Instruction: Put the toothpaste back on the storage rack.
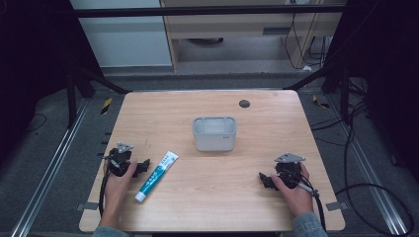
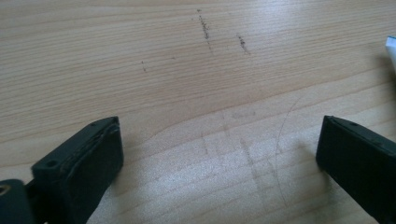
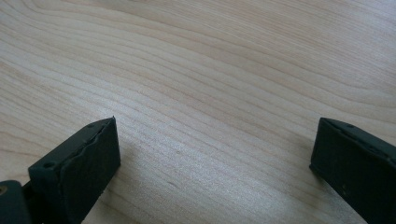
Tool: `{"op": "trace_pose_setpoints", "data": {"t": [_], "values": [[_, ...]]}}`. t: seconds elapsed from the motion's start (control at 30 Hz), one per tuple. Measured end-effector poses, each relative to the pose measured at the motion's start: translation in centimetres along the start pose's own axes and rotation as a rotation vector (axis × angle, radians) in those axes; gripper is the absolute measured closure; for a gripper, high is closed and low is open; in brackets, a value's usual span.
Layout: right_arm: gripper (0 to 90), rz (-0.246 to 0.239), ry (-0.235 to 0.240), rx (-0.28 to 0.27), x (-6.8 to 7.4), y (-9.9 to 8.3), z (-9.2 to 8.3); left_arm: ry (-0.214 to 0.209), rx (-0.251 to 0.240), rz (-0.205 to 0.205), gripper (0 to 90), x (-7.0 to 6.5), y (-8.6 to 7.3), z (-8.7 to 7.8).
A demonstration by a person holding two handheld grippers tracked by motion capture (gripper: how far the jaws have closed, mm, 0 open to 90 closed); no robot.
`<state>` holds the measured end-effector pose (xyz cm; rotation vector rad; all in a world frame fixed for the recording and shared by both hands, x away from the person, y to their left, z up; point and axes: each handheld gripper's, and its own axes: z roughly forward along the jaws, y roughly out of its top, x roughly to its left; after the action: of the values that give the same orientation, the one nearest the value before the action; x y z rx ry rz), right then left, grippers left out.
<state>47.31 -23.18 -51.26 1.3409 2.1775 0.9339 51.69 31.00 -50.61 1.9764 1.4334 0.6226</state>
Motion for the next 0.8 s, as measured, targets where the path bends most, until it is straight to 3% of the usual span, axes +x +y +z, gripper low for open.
{"op": "trace_pose_setpoints", "data": {"t": [0.07,0.2,0.3,0.47,0.57,0.8], "values": [[1.5,0.0,0.0,0.0,0.0,0.0,0.0,0.006,-0.016,-0.002,6.9,-0.1,-0.1,-0.3],[1.4,0.001,-0.001,0.0,0.0,0.0,0.0,0.01,-0.044,0.0,5.9,0.1,-0.1,-1.4],[1.4,0.0,-0.001,0.0,0.0,0.0,0.0,0.02,-0.023,0.033,4.9,0.0,-0.2,-2.1],[1.4,0.0,-0.001,0.001,0.0,0.0,0.0,0.032,-0.037,0.058,4.6,-0.5,0.2,-3.3],[1.4,0.0,-0.003,0.001,0.0,0.0,0.0,0.041,-0.034,0.093,4.9,-1.0,0.5,-3.9],[0.9,0.005,-0.003,0.003,0.0,0.1,0.1,0.033,-0.063,0.116,4.4,-2.0,1.5,-5.6]]}}
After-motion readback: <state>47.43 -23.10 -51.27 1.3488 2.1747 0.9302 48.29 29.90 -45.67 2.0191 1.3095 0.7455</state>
